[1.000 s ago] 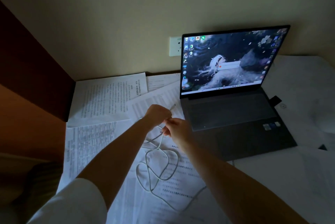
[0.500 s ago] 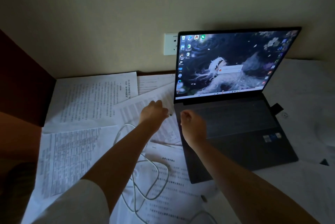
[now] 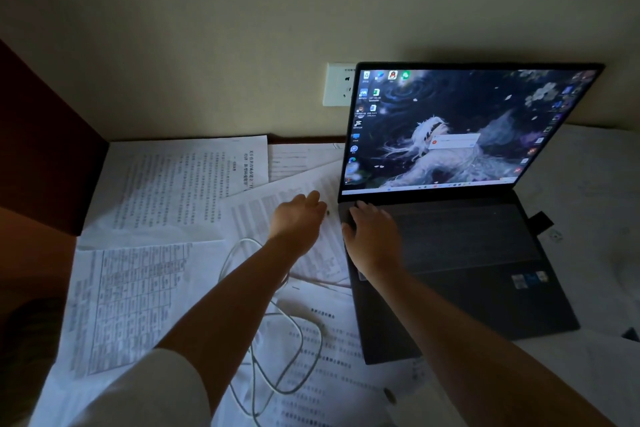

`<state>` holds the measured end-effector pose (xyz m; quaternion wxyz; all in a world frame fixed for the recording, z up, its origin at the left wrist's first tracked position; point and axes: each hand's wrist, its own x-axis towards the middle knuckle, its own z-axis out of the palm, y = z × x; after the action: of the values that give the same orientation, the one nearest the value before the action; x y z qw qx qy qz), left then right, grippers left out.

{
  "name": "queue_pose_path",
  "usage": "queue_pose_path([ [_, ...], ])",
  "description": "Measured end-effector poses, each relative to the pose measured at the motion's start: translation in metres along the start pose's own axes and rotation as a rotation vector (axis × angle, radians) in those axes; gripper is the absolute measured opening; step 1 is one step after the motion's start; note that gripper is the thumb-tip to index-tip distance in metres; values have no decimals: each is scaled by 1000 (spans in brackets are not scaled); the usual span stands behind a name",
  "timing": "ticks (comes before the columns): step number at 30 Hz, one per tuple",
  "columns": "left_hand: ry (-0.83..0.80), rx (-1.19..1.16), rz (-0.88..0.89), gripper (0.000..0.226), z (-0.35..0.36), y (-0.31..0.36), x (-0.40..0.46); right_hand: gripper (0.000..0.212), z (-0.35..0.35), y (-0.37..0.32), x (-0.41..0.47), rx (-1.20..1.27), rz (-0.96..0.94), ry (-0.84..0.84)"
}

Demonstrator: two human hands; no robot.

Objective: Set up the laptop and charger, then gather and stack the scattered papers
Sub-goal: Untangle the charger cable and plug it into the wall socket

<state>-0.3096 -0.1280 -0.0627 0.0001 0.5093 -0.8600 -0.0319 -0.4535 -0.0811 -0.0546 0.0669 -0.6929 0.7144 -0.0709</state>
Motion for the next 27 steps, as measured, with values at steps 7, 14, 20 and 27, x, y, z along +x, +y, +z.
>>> queue_pose_path([
  [7, -53, -104, 42, 21, 6, -5, -1, 48, 5, -2, 2, -122, 25, -2],
  [14, -62, -270, -27, 23, 11, -4, 16, 29, 17, 9, -2, -22, 13, 200],
  [20, -38, -199, -24, 24, 7, -2, 18, 27, 19, 7, -3, 25, 27, 186],
  [27, -1, 42, 17, 16, 4, 0, 21, 29, 17, 8, -2, 36, 21, 176],
])
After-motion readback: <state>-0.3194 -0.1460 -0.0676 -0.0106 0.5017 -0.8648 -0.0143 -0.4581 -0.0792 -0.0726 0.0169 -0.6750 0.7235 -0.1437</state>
